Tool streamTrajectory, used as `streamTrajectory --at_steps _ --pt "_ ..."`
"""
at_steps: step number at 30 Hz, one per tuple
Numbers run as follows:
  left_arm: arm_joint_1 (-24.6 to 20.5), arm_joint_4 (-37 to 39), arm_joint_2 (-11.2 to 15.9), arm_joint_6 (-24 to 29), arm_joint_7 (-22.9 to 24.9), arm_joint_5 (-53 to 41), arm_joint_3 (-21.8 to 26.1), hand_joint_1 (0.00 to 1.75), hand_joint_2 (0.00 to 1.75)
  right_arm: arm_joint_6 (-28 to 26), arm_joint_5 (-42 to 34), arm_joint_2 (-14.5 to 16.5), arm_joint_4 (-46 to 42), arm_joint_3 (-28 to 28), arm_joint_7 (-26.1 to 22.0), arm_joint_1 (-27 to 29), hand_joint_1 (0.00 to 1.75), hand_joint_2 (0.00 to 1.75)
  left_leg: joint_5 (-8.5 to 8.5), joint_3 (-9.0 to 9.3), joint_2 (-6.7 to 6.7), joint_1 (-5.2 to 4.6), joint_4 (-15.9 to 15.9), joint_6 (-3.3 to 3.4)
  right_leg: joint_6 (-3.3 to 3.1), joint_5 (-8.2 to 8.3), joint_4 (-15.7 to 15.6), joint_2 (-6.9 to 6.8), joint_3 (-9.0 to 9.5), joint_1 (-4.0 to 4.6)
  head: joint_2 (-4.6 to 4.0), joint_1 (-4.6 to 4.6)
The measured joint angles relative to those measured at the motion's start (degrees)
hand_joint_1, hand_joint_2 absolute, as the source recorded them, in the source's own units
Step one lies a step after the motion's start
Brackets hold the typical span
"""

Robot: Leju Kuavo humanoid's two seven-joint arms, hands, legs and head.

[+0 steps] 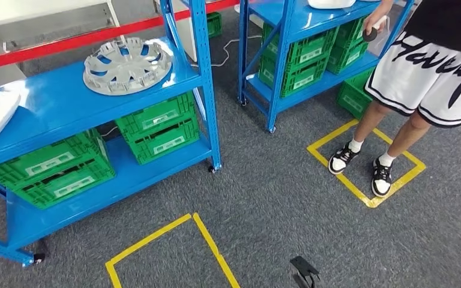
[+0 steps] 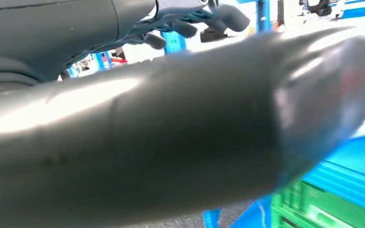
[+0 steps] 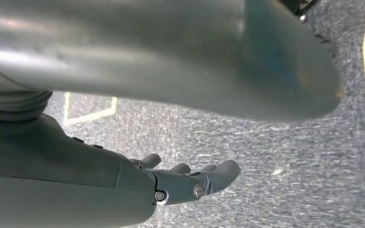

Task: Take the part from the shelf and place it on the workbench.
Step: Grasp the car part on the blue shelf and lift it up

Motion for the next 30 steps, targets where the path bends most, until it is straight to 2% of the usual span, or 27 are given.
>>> streamTrajectory --at_steps 2,3,6,7,8,9,10,11,13,15,17,19,21,22,23,24,25,26,28,30 --pt "-0.2 -0.1 -0.3 0.1 -0.1 -0.3 0.0 0.0 0.0 0.0 0.0 0.0 0.0 0.0 0.0 -0.1 0.0 0.0 -0.57 -0.34 0.07 0.11 1.5 -0.54 -0.7 0.16 -0.2 0.07 0.82 -0.11 0.0 -0.12" --pt "-0.4 -0.2 -0.3 0.2 -0.2 -0.4 0.0 0.0 0.0 0.0 0.0 0.0 0.0 0.0 0.0 -0.1 0.0 0.0 -1.29 -1.48 0.13 0.21 3.6 -0.82 -0.99 0.03 -0.3 0.12 1.27 -0.17 0.0 -0.2" --pt "-0.5 -0.2 -0.5 0.2 -0.2 -0.5 0.0 0.0 0.0 0.0 0.0 0.0 0.0 0.0 0.1 -0.1 0.0 0.0 -4.26 -7.69 0.2 0.45 13.2 -1.46 -1.4 -0.83 -0.4 0.24 2.2 -0.16 0.0 -0.36" --pt "-0.4 -0.1 -0.6 0.2 -0.2 -0.6 0.0 0.0 0.0 0.0 0.0 0.0 0.0 0.0 0.1 -0.1 0.0 0.0 -4.29 -9.22 0.2 0.51 14.7 -1.51 -1.41 -1.15 -0.4 0.28 2.54 -0.16 0.0 -0.37" --pt "-0.3 -0.1 -0.6 0.2 -0.2 -0.7 0.0 0.0 0.0 0.0 0.0 0.0 0.0 0.0 0.2 -0.1 0.0 0.0 -3.25 -9.84 0.2 0.54 14.3 -1.45 -1.37 -1.49 -0.4 0.32 2.95 -0.15 0.0 -0.37" --pt "-0.4 -0.1 -0.7 0.2 -0.2 -0.8 0.0 0.0 0.0 0.0 0.1 0.0 0.0 0.0 0.2 -0.1 0.0 0.0 -1.16 -9.41 0.2 0.54 12.0 -1.26 -1.29 -1.85 -0.4 0.35 3.46 -0.14 0.0 -0.37" --pt "-0.5 -0.1 -0.7 0.2 -0.3 -0.9 0.0 0.0 0.0 0.0 0.1 0.0 0.0 0.0 0.2 -0.1 0.0 0.0 1.49 -8.19 0.21 0.49 8.4 -0.93 -1.19 -2.22 -0.4 0.37 3.99 -0.13 0.0 -0.38" --pt "-0.7 -0.1 -0.7 0.2 -0.3 -0.9 0.0 0.0 0.0 0.0 0.1 0.1 0.0 0.0 0.2 -0.2 0.0 0.0 3.3 -6.86 0.23 0.35 4.9 -0.58 -1.03 -2.56 -0.4 0.37 4.47 -0.11 0.0 -0.37" --pt "-1.1 -0.1 -0.9 0.2 -0.4 -1.1 0.0 0.0 0.0 0.0 0.0 0.2 0.0 0.0 0.5 -0.3 0.0 0.0 3.79 -5.01 0.27 -0.06 0.4 0.13 -0.47 -3.05 -0.6 0.31 4.99 -0.09 0.0 -0.5" --pt "-1.3 -0.2 -1.2 0.1 -0.5 -1.4 0.0 0.0 0.0 0.0 -0.2 0.2 0.0 0.0 0.7 -0.3 0.0 0.0 3.05 -4.27 0.21 -0.23 -0.6 0.87 0.26 -2.93 -0.4 0.21 5.32 0.02 0.0 -0.54" --pt "-1.4 -0.3 -1.7 0.1 -0.5 -1.6 0.0 0.0 0.0 0.0 -0.3 0.2 0.0 0.0 0.9 -0.4 0.0 0.0 3.65 -3.16 0.19 0.0 -1.2 1.52 0.72 -3.26 0.9 0.14 5.24 0.03 0.0 -0.39" --pt "-1.7 -0.4 -2.3 0.0 -0.5 -1.7 0.0 0.0 0.0 0.0 -0.4 0.2 0.0 0.0 0.9 -0.5 0.0 0.0 3.5 -2.21 0.22 0.15 -1.4 2.0 0.98 -5.26 5.1 0.12 2.94 -0.07 0.0 -0.23" --pt "-1.8 -0.4 -2.8 -0.1 -0.5 -1.8 0.0 0.0 0.0 0.0 -0.5 0.2 0.0 0.0 0.9 -0.5 0.0 0.0 3.02 -1.83 0.18 0.09 -1.4 2.32 1.37 -7.61 11.5 0.12 -1.43 -0.07 0.0 -0.09" --pt "-1.8 -0.4 -3.1 -0.2 -0.4 -1.8 0.0 0.0 0.0 0.0 -0.5 0.2 0.0 0.0 1.0 -0.4 0.0 0.0 2.72 -1.64 0.13 0.07 -1.3 2.35 1.57 -7.88 13.5 0.12 -3.29 -0.09 0.0 -0.07" --pt "-1.7 -0.4 -3.3 -0.3 -0.4 -1.8 0.0 0.0 0.0 0.0 -0.5 0.1 0.0 0.0 1.0 -0.3 0.0 0.0 2.38 -1.38 0.08 0.09 -1.2 2.29 1.67 -7.05 13.7 0.11 -4.29 -0.12 0.0 -0.04" --pt "-1.6 -0.4 -3.4 -0.3 -0.4 -1.8 0.0 0.0 0.0 0.0 -0.5 0.1 0.0 0.0 0.9 -0.3 0.0 0.0 1.98 -1.05 0.03 0.14 -1.1 2.15 1.71 -5.1 11.8 0.1 -4.26 -0.16 0.0 -0.01" --pt "-1.6 -0.4 -3.5 -0.3 -0.4 -1.8 0.0 0.0 0.0 0.0 -0.5 0.1 0.0 0.0 0.9 -0.3 0.0 0.0 1.51 -0.68 0.02 0.21 -0.9 1.92 1.75 -2.39 8.3 0.09 -3.31 -0.21 0.0 0.01" --pt "-1.6 -0.4 -3.6 -0.3 -0.4 -1.8 0.0 0.0 0.0 0.0 -0.5 0.1 0.0 0.0 0.9 -0.3 0.0 0.0 1.03 -0.33 0.04 0.22 -0.7 1.62 1.69 -0.45 4.8 0.08 -2.23 -0.2 0.0 0.0" --pt "-1.7 -0.4 -3.7 -0.4 -0.3 -1.8 0.0 0.0 0.0 0.0 -0.6 0.1 0.0 0.0 0.9 -0.3 0.0 0.0 0.2 -0.03 0.09 0.12 -0.5 0.93 1.17 0.67 0.4 0.04 -0.7 -0.02 0.0 -0.04" --pt "-1.8 -0.4 -3.8 -0.4 -0.3 -1.8 0.0 0.0 0.0 0.0 -0.6 0.1 0.0 -0.1 1.0 -0.1 0.0 0.0 -0.19 0.24 0.07 -0.02 -0.2 0.24 0.25 -0.01 -0.2 0.0 -0.17 0.11 0.0 -0.07"
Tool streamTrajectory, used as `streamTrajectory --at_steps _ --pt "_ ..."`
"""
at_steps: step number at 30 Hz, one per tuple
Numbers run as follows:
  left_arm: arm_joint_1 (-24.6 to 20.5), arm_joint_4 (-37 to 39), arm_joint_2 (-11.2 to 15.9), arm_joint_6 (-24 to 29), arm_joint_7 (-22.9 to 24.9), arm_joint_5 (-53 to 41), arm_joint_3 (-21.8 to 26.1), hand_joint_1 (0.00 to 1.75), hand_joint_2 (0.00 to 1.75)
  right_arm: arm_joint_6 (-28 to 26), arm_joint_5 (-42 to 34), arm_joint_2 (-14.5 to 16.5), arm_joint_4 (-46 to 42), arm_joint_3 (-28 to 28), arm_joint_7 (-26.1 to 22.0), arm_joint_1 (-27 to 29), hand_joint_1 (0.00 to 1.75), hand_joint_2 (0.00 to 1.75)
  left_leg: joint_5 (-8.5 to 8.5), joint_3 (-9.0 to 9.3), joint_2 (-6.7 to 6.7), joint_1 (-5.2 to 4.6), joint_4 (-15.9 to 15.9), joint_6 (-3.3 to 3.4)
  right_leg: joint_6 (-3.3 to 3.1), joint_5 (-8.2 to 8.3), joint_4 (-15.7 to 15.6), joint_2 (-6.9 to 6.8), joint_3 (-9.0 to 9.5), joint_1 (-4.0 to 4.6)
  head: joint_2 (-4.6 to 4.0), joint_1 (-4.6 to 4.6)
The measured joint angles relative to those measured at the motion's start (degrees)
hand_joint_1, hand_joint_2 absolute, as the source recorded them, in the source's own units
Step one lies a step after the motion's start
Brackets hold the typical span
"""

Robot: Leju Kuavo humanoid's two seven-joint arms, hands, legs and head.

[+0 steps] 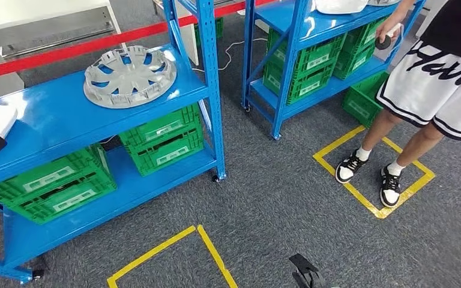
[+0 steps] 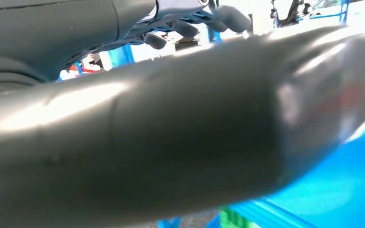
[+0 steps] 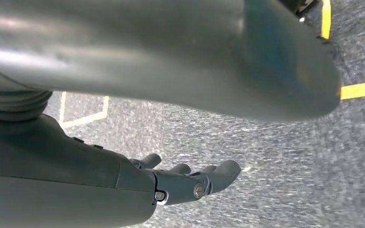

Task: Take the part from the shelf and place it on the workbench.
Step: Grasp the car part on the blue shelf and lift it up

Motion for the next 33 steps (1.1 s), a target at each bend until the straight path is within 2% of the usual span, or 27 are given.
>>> streamTrajectory --at_steps 2,3,4,7,8,9,11,12,14,15,17,18,19,20,22,23,24,25,26,27,28,29,30,32,33 --pt "0.0 -0.1 0.0 0.0 0.0 0.0 0.0 0.0 0.0 0.0 0.0 0.0 0.0 0.0 0.0 0.0 0.0 0.0 -0.37 0.13 0.03 0.06 0.8 -0.61 -0.79 0.09 -0.2 0.01 0.95 -0.15 0.0 -0.07" --pt "-0.1 -0.1 0.0 0.0 0.0 0.0 0.0 0.0 0.0 0.0 -0.1 0.0 0.0 0.0 -0.1 0.0 0.0 0.0 -0.82 -0.51 0.06 0.14 2.2 -0.91 -1.14 -0.11 -0.2 0.04 1.48 -0.22 0.0 -0.16" --pt "-0.2 -0.1 0.0 0.0 -0.1 0.0 0.0 0.0 0.0 0.0 -0.1 0.0 0.0 0.0 -0.1 -0.1 0.0 0.0 -1.58 -1.98 0.1 0.25 4.8 -1.22 -1.39 -0.37 -0.3 0.07 1.99 -0.28 0.0 -0.26" --pt "-0.1 0.0 0.0 0.0 -0.2 0.0 0.0 0.0 0.0 0.0 -0.2 0.0 0.0 0.0 -0.1 0.0 0.0 0.0 -4.39 -8.75 0.13 0.49 14.5 -1.75 -1.66 -1.55 -0.3 0.13 3.2 -0.28 0.0 -0.38" --pt "0.0 0.0 0.0 0.0 -0.3 0.0 0.0 0.0 0.0 0.0 -0.2 0.0 0.0 0.0 -0.1 0.0 0.0 0.0 -4.04 -10.11 0.13 0.52 15.4 -1.7 -1.64 -1.99 -0.3 0.15 3.69 -0.28 0.0 -0.37" --pt "0.2 0.1 0.0 0.0 -0.3 0.0 0.0 0.0 0.0 0.0 -0.3 0.0 0.0 0.0 -0.1 0.1 0.0 0.0 -2.46 -10.42 0.13 0.53 14.2 -1.57 -1.6 -2.45 -0.3 0.18 4.29 -0.28 0.0 -0.37" --pt "0.2 0.1 0.0 0.0 -0.4 0.0 0.0 0.0 0.0 0.0 -0.4 0.0 0.0 -0.1 -0.1 0.1 0.0 0.0 2.98 -8.65 0.14 0.44 7.4 -0.93 -1.36 -3.45 -0.4 0.2 5.61 -0.28 0.0 -0.38" --pt "0.1 0.1 0.0 0.0 -0.4 0.0 0.0 0.0 0.0 0.0 -0.5 0.0 0.0 -0.1 -0.1 0.0 0.0 0.0 4.5 -7.55 0.17 0.25 4.1 -0.62 -1.13 -3.88 -0.4 0.21 6.16 -0.27 0.0 -0.42" --pt "0.1 0.1 0.0 0.0 -0.4 0.0 0.0 0.0 0.0 0.0 -0.6 0.0 0.0 -0.2 -0.1 0.0 0.0 0.0 5.0 -6.11 0.19 -0.12 0.5 0.05 -0.46 -4.45 -0.6 0.19 6.76 -0.23 0.0 -0.52" --pt "0.1 0.1 0.0 0.0 -0.4 0.0 0.0 0.0 0.0 0.0 -0.6 0.0 0.0 -0.2 -0.1 0.0 0.0 0.0 4.41 -5.74 0.17 -0.22 0.1 0.35 -0.14 -4.5 -0.6 0.17 7.06 -0.16 0.0 -0.55" --pt "0.2 0.1 0.0 0.0 -0.5 -0.1 0.0 0.0 0.0 0.0 -0.6 0.0 0.0 -0.3 -0.2 0.0 0.0 0.0 4.8 -4.67 0.08 -0.03 -0.5 1.03 0.35 -4.69 0.0 0.11 7.37 -0.08 0.0 -0.5" --pt "0.1 0.0 0.0 0.0 -0.5 -0.2 0.0 0.0 0.0 0.0 -0.7 0.0 0.0 -0.3 -0.2 -0.1 0.0 0.0 4.66 -4.1 0.07 0.08 -0.7 1.35 0.53 -4.93 1.1 0.1 6.92 -0.07 0.0 -0.43" --pt "0.0 0.0 0.0 0.0 -0.5 -0.2 0.0 0.0 0.0 0.0 -0.7 0.0 0.0 -0.3 -0.2 -0.2 0.0 0.0 4.5 -3.61 0.05 0.15 -0.9 1.65 0.69 -5.5 3.4 0.09 5.67 -0.12 0.0 -0.34" --pt "-0.1 0.0 -0.1 0.0 -0.5 -0.2 0.0 0.0 0.0 0.0 -0.7 0.0 0.0 -0.3 -0.2 -0.2 0.0 0.0 4.22 -3.26 0.05 0.13 -1.0 1.92 0.82 -6.41 6.6 0.08 3.66 -0.16 0.0 -0.25" --pt "0.1 0.0 -0.2 0.0 -0.5 -0.2 0.0 0.0 0.0 0.0 -0.7 -0.1 0.0 -0.3 -0.2 -0.1 0.0 0.0 3.5 -2.69 0.01 0.0 -1.0 2.23 1.05 -8.43 12.7 0.08 -1.12 -0.14 0.0 -0.12" --pt "0.3 0.0 -0.2 0.0 -0.5 -0.2 0.0 0.0 0.0 0.0 -0.7 -0.1 0.0 -0.4 -0.2 0.0 0.0 0.0 3.06 -2.27 -0.07 -0.05 -0.9 2.26 1.1 -8.51 13.9 0.08 -2.8 -0.11 0.0 -0.09" --pt "0.4 0.0 -0.3 0.0 -0.5 -0.2 0.0 0.0 0.0 0.0 -0.7 0.0 0.0 -0.4 -0.2 0.1 0.0 0.0 2.58 -1.76 -0.14 -0.08 -0.9 2.23 1.09 -7.51 13.2 0.08 -3.58 -0.09 0.0 -0.07" --pt "0.5 0.0 -0.4 0.0 -0.5 -0.2 0.0 0.0 0.0 0.0 -0.7 0.0 0.0 -0.4 -0.2 0.2 0.0 0.0 2.04 -1.17 -0.2 -0.09 -0.8 2.12 1.0 -5.3 10.6 0.08 -3.38 -0.08 0.0 -0.03" --pt "0.5 0.0 -0.4 0.0 -0.5 -0.3 0.0 0.0 0.0 0.0 -0.7 -0.1 0.0 -0.4 -0.1 0.2 0.0 0.0 1.44 -0.59 -0.21 -0.09 -0.7 1.95 0.82 -2.28 6.8 0.07 -2.59 -0.07 0.0 -0.01" --pt "0.5 0.1 -0.5 0.0 -0.5 -0.3 0.0 0.0 0.0 0.0 -0.7 -0.1 0.0 -0.4 -0.1 0.2 0.0 0.0 0.9 -0.06 -0.22 -0.15 -0.5 1.72 0.6 -0.22 3.5 0.06 -1.82 0.04 0.0 -0.04" --pt "0.4 0.1 -0.5 -0.1 -0.4 -0.3 0.0 0.0 0.0 0.0 -0.7 -0.1 0.0 -0.4 -0.1 0.2 0.0 0.0 0.42 0.27 -0.25 -0.2 -0.5 1.42 0.35 0.92 1.1 0.06 -1.11 0.18 0.0 -0.08" --pt "0.4 0.1 -0.6 -0.2 -0.4 -0.3 0.0 0.0 0.0 0.0 -0.8 -0.1 0.0 -0.4 -0.1 0.2 0.0 0.0 0.08 0.51 -0.29 -0.25 -0.4 1.09 0.06 1.47 -0.2 0.07 -0.72 0.31 0.0 -0.14" --pt "0.4 0.2 -0.6 -0.3 -0.3 -0.3 0.0 0.0 0.0 0.0 -0.8 0.0 0.0 -0.4 -0.1 0.2 0.0 0.0 -0.05 0.74 -0.36 -0.29 -0.4 0.74 -0.27 1.05 -0.4 0.06 -0.56 0.42 0.0 -0.19" --pt "0.4 0.0 -0.6 -0.4 -0.2 -0.4 0.0 0.0 0.0 0.0 -0.8 0.0 0.0 -0.5 -0.1 0.1 0.0 0.0 -0.32 1.04 -0.4 -0.24 0.0 0.07 -1.01 1.29 -0.7 0.05 0.24 0.28 0.0 -0.2" --pt "0.3 0.0 -0.6 -0.5 -0.2 -0.4 0.0 0.0 0.0 0.0 -0.8 0.0 0.0 -0.5 -0.1 0.1 0.0 0.0 -0.55 0.7 -0.36 -0.19 1.0 -0.22 -1.37 1.09 -0.9 0.05 0.78 0.17 0.0 -0.31"
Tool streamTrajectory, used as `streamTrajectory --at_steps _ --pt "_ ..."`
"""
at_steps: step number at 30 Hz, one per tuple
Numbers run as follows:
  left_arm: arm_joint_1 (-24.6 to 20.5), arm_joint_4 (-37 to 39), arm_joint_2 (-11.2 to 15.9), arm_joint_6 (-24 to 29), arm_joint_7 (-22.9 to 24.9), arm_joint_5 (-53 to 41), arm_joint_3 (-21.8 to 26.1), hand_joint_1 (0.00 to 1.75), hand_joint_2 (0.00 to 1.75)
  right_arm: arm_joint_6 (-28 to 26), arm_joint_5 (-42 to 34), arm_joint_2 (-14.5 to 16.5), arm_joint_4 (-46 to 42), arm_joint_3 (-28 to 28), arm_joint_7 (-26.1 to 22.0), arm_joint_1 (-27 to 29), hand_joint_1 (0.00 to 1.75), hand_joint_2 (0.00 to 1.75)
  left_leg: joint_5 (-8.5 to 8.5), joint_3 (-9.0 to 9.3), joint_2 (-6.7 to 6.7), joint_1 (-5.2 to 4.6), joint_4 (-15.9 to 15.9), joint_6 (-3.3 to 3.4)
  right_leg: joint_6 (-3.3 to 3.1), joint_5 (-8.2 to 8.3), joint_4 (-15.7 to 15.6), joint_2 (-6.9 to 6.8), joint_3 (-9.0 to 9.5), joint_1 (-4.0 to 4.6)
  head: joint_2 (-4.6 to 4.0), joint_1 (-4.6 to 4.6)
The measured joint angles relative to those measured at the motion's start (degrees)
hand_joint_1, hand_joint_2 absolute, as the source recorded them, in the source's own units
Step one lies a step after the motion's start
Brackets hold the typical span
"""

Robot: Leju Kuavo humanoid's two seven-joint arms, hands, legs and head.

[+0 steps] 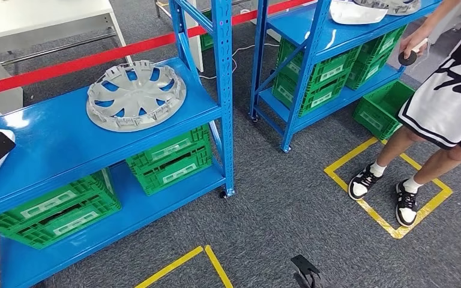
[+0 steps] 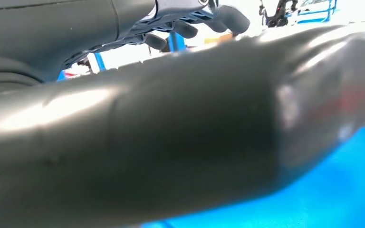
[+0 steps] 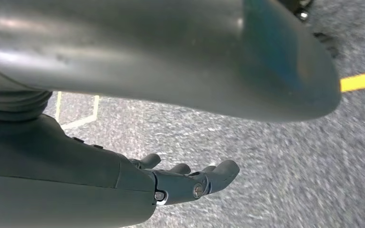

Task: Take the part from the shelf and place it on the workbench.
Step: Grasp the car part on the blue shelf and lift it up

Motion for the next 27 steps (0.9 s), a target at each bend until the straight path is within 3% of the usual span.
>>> streamTrajectory --at_steps 2,4,6,7,9,11,15,17,20,21,22,24,25,26,27 --pt "-0.2 -0.1 0.0 -0.1 0.0 0.0 0.0 0.0 0.0 0.0 -0.1 0.0 0.0 -0.1 0.0 -0.1 0.0 0.0 -1.47 -2.87 0.15 0.27 5.1 -0.62 -0.51 -0.52 -0.2 0.05 1.12 -0.19 0.0 -0.2" --pt "0.0 0.0 0.0 -0.3 -0.1 0.0 0.0 0.0 0.0 0.0 -0.1 0.0 0.0 -0.3 0.0 0.0 0.0 0.0 -3.76 -7.57 0.22 0.6 11.8 -1.19 -0.65 -1.31 -0.2 0.12 1.99 -0.25 0.0 -0.31" --pt "0.3 0.2 0.0 -0.4 -0.1 -0.1 0.0 0.0 0.0 0.0 -0.2 0.0 0.0 -0.4 0.0 0.0 0.0 0.0 -3.96 -10.4 0.31 0.88 13.6 -1.44 -0.55 -2.21 -0.2 0.2 3.03 -0.29 0.0 -0.32" --pt "0.4 0.2 0.0 -0.4 -0.1 -0.1 0.0 0.0 0.0 0.0 -0.2 0.0 0.0 -0.4 0.0 0.1 0.0 0.0 -2.31 -10.35 0.36 0.96 11.6 -1.44 -0.46 -2.72 -0.2 0.23 3.7 -0.3 0.0 -0.31" --pt "0.3 0.2 0.1 -0.4 -0.1 -0.1 0.0 0.0 0.0 0.0 -0.3 0.0 0.0 -0.4 0.0 0.1 0.0 0.0 3.42 -8.44 0.45 0.97 4.1 -1.16 -0.14 -3.85 -0.2 0.24 5.13 -0.29 0.0 -0.34" --pt "0.2 0.3 0.3 -0.4 -0.1 -0.2 0.0 0.0 0.0 0.0 -0.2 0.0 0.0 -0.4 0.0 0.0 0.0 0.0 6.24 -6.84 0.54 0.7 -1.0 -0.64 0.43 -4.66 -0.4 0.27 5.9 -0.24 0.0 -0.46" --pt "0.1 0.2 0.5 -0.4 -0.1 -0.2 0.1 0.0 0.0 0.0 0.0 0.0 0.0 -0.4 0.0 -0.1 0.0 0.0 6.28 -5.39 0.46 0.72 -2.4 0.81 1.49 -4.84 0.8 0.16 5.92 -0.11 0.0 -0.38" --pt "0.0 0.0 0.5 -0.4 -0.2 -0.2 0.2 0.0 0.0 0.0 0.0 0.0 0.0 -0.4 0.0 -0.2 0.0 0.0 5.84 -4.52 0.44 0.82 -2.6 1.47 1.77 -5.91 5.8 0.08 2.91 -0.19 0.0 -0.21" --pt "0.2 0.1 0.3 -0.4 -0.2 -0.2 0.3 0.0 0.0 0.0 0.0 0.0 0.0 -0.4 0.0 -0.1 0.0 0.0 4.77 -3.66 0.36 0.63 -2.6 1.95 2.17 -9.13 14.8 0.07 -3.87 -0.2 0.0 -0.01" --pt "0.3 0.1 0.3 -0.4 -0.2 -0.2 0.3 0.0 0.0 0.0 0.0 0.0 0.0 -0.4 0.0 -0.1 0.0 0.0 4.36 -3.27 0.29 0.6 -2.5 1.92 2.19 -9.0 15.2 0.07 -5.07 -0.2 0.0 0.03" --pt "0.4 0.1 0.3 -0.4 -0.3 -0.2 0.3 0.0 0.0 0.0 0.0 0.0 0.0 -0.4 0.0 0.0 0.0 0.0 3.88 -2.79 0.24 0.58 -2.4 1.83 2.15 -7.57 13.8 0.06 -5.32 -0.2 0.0 0.07" --pt "0.4 0.1 0.2 -0.5 -0.3 -0.2 0.3 0.0 0.0 0.0 0.0 0.0 0.0 -0.4 0.0 0.0 0.0 0.0 2.78 -1.76 0.21 0.57 -2.1 1.44 1.86 -2.11 6.6 0.03 -3.47 -0.2 0.0 0.08" --pt "0.4 0.1 0.2 -0.6 -0.3 -0.2 0.3 0.0 0.0 0.0 0.0 0.0 0.0 -0.4 0.0 0.0 0.0 0.0 2.28 -1.44 0.2 0.51 -1.9 1.15 1.65 -0.46 3.2 0.0 -2.5 -0.1 0.0 0.05" --pt "0.3 0.1 0.1 -0.7 -0.3 -0.2 0.4 0.0 0.0 0.0 0.0 0.0 0.0 -0.4 0.0 0.0 0.0 0.0 1.87 -1.3 0.2 0.44 -1.8 0.83 1.39 0.53 1.1 -0.02 -1.79 -0.01 0.0 0.01" --pt "0.3 0.1 0.1 -0.9 -0.3 -0.2 0.4 0.0 0.0 0.0 0.0 0.0 0.0 -0.4 0.0 0.0 0.0 0.0 1.68 -1.24 0.16 0.36 -1.7 0.46 1.06 0.51 0.2 -0.02 -1.52 0.08 0.0 -0.03"
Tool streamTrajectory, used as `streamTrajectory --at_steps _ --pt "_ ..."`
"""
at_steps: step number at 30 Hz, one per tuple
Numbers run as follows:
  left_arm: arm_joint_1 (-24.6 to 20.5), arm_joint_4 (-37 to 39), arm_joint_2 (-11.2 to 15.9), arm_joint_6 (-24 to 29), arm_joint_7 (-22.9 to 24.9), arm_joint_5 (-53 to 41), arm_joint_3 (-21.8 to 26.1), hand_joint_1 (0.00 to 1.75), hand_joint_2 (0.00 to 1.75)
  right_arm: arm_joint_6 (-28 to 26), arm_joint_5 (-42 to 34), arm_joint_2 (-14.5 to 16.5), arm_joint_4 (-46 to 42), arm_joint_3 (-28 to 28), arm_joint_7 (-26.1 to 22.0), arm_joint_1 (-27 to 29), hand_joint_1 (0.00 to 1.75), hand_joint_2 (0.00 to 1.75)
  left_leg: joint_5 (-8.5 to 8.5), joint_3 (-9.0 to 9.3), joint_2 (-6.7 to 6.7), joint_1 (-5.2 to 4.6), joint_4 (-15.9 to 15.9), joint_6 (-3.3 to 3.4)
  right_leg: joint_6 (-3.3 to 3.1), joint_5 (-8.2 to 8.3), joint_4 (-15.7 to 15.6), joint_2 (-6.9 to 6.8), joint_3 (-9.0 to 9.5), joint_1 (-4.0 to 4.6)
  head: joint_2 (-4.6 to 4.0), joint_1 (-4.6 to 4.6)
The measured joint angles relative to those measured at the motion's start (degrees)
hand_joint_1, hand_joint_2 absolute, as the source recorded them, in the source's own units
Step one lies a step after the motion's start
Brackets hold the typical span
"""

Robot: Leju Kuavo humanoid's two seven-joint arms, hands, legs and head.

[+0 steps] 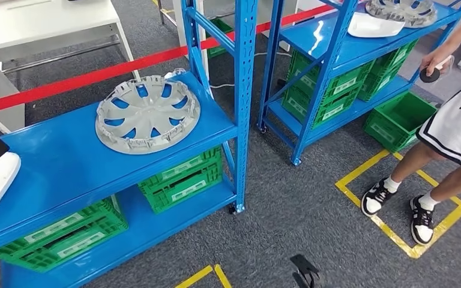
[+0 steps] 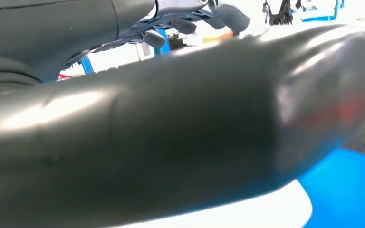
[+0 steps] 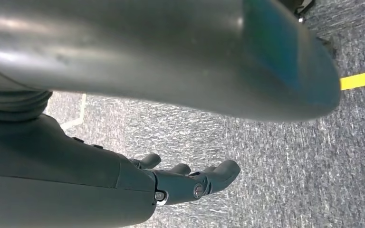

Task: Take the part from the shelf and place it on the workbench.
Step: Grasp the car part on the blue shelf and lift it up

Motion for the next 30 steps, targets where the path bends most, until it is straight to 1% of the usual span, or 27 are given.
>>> streamTrajectory --at_steps 1,2,3,4,5,6,7,8,9,10,11,12,13,14,15,16,17,20,22,24,27,30 --pt "0.0 0.0 0.0 -0.1 0.0 0.0 0.0 0.0 0.0 0.0 0.0 0.0 0.0 0.0 0.0 0.0 0.0 0.0 -0.08 0.1 -0.06 -0.05 0.1 -0.34 -0.35 -0.32 -0.1 0.01 0.2 0.09 0.0 -0.01" --pt "0.0 -0.1 0.0 -0.4 -0.2 0.2 0.0 0.0 0.0 0.0 0.0 0.0 0.0 0.0 0.0 0.1 0.0 0.0 -0.22 0.14 -0.08 -0.02 0.1 -0.69 -0.71 -0.09 -0.2 0.03 0.6 0.02 0.0 -0.01" --pt "0.0 -0.1 -0.1 -0.8 -0.6 0.7 0.1 0.0 0.0 0.0 0.0 0.0 0.0 0.0 -0.1 0.0 0.0 0.0 -0.34 0.12 -0.06 0.05 0.7 -1.02 -1.05 -0.13 -0.4 0.05 1.05 -0.04 0.0 -0.07" --pt "-0.1 -0.1 -0.1 -1.5 -1.3 1.5 0.3 0.0 0.0 0.0 0.0 0.0 0.0 0.0 -0.2 0.0 0.0 0.0 -0.69 -0.35 0.01 0.14 1.9 -1.3 -1.36 -0.23 -0.5 0.07 1.55 -0.12 0.0 -0.14" --pt "-0.2 -0.1 -0.1 -2.4 -2.0 2.6 0.6 0.0 0.0 0.0 0.0 0.0 0.0 0.0 -0.3 -0.1 0.0 0.0 -1.41 -1.51 0.1 0.25 4.2 -1.62 -1.61 -0.39 -0.6 0.12 1.99 -0.2 0.0 -0.22" --pt "-0.2 -0.1 -0.2 -3.5 -2.8 4.0 1.2 0.0 0.0 0.0 0.0 0.0 0.0 0.0 -0.4 -0.2 0.0 0.0 -2.44 -3.24 0.18 0.35 7.5 -1.9 -1.81 -0.62 -0.6 0.17 2.32 -0.22 0.0 -0.29" --pt "0.0 -0.1 -0.2 -4.4 -3.4 5.2 1.9 0.0 0.0 0.0 0.0 0.0 0.0 0.0 -0.6 -0.2 0.0 0.0 -3.68 -5.38 0.2 0.44 10.8 -2.12 -1.94 -0.89 -0.6 0.23 2.56 -0.23 0.0 -0.29" --pt "0.3 -0.1 -0.2 -5.1 -3.8 6.2 2.7 0.0 0.0 0.0 0.1 0.0 0.0 0.0 -0.6 -0.1 0.0 0.0 -4.57 -7.38 0.2 0.5 13.5 -2.26 -2.0 -1.18 -0.6 0.3 2.81 -0.23 0.0 -0.3" --pt "0.5 0.0 -0.2 -5.5 -4.0 6.7 3.4 0.0 0.44 0.0 0.1 0.0 0.0 0.0 -0.7 -0.1 0.0 0.0 -4.56 -8.69 0.21 0.54 14.6 -2.26 -1.99 -1.48 -0.6 0.36 3.1 -0.23 0.0 -0.3" --pt "0.7 0.0 -0.3 -5.6 -4.0 6.9 3.9 0.0 0.87 0.0 0.1 0.0 0.0 0.0 -0.7 0.0 0.0 0.0 -3.32 -9.0 0.21 0.54 13.7 -2.14 -1.94 -1.78 -0.6 0.42 3.44 -0.22 0.0 -0.3" --pt "0.7 -0.1 -0.3 -5.6 -4.0 6.9 4.3 0.0 1.31 0.0 0.1 0.0 0.0 0.0 -0.7 0.0 0.0 0.0 -1.08 -8.33 0.21 0.52 10.9 -1.92 -1.84 -2.08 -0.6 0.46 3.84 -0.21 0.0 -0.3" --pt "0.6 -0.1 -0.4 -5.6 -4.0 7.0 4.7 0.0 1.75 0.0 0.1 0.0 0.0 0.0 -0.7 -0.1 0.0 0.0 1.51 -7.08 0.21 0.46 7.0 -1.64 -1.71 -2.37 -0.6 0.48 4.23 -0.21 0.0 -0.29" --pt "0.5 -0.1 -0.5 -5.6 -4.0 7.0 4.9 0.0 1.75 0.0 0.1 0.0 0.0 0.0 -0.7 -0.1 0.0 0.0 3.17 -5.88 0.22 0.31 3.6 -1.35 -1.53 -2.61 -0.6 0.48 4.52 -0.18 0.0 -0.3" --pt "0.3 -0.1 -0.6 -5.6 -4.0 6.9 5.1 0.0 1.75 0.0 0.1 0.0 0.0 0.0 -0.7 -0.2 0.0 0.0 3.99 -4.85 0.23 0.11 1.0 -1.03 -1.29 -2.8 -0.6 0.48 4.63 -0.18 0.0 -0.32" --pt "0.2 -0.2 -0.7 -5.6 -4.1 6.9 5.3 0.0 1.75 0.0 0.1 0.0 0.0 0.0 -0.7 -0.2 0.0 0.0 4.24 -4.31 0.23 -0.08 -0.3 -0.74 -1.01 -2.94 -0.6 0.47 4.64 -0.17 0.0 -0.31" --pt "0.2 -0.2 -0.8 -5.6 -4.1 6.9 5.4 0.0 1.75 0.0 0.1 0.0 0.0 0.0 -0.8 -0.2 0.0 0.0 3.99 -4.08 0.23 -0.21 -0.6 -0.55 -0.74 -3.03 -0.6 0.46 4.65 -0.15 0.0 -0.29" --pt "0.1 -0.2 -0.9 -5.6 -4.2 6.8 5.4 0.0 1.75 0.0 0.1 0.0 0.0 0.0 -0.8 -0.2 0.0 0.0 4.25 -3.87 0.2 -0.19 -0.9 -0.55 -0.78 -3.02 -0.8 0.45 4.66 -0.07 0.0 -0.23" --pt "0.1 -0.2 -1.2 -5.6 -4.2 6.3 5.6 0.0 1.75 0.0 0.1 0.0 0.0 0.0 -0.8 -0.2 0.0 0.0 4.64 -3.87 0.1 -0.08 -1.1 -0.63 -1.35 -2.9 -1.2 0.36 4.95 0.15 0.0 -0.09" --pt "0.1 -0.2 -1.3 -5.7 -4.1 5.8 5.7 0.0 1.75 0.0 0.1 0.0 0.0 0.0 -0.8 -0.2 0.0 0.0 4.48 -3.86 0.06 -0.12 -1.1 -0.31 -1.29 -2.92 -1.5 0.32 5.18 0.13 0.0 -0.05" --pt "0.1 -0.2 -1.4 -6.4 -3.9 5.4 5.7 0.0 1.75 0.0 0.1 -0.1 0.0 0.0 -0.8 -0.2 0.0 0.0 4.38 -3.8 0.04 -0.13 -1.1 -0.08 -1.07 -2.91 -1.9 0.28 5.41 0.13 0.0 -0.01" --pt "0.1 0.0 -1.4 -7.4 -3.7 5.1 5.7 0.0 1.75 0.0 0.1 -0.1 0.0 0.0 -0.8 -0.2 0.0 0.0 4.32 -3.76 0.04 -0.19 -1.1 0.17 -0.37 -2.86 -2.1 0.26 5.57 0.06 0.0 -0.01" --pt "0.1 0.0 -1.4 -7.6 -3.7 5.0 5.7 0.0 1.75 0.0 0.1 -0.1 0.0 0.0 -0.8 -0.2 0.0 0.0 4.35 -3.76 0.04 -0.24 -1.1 0.28 -0.07 -2.8 -2.2 0.25 5.59 0.0 0.0 -0.02"
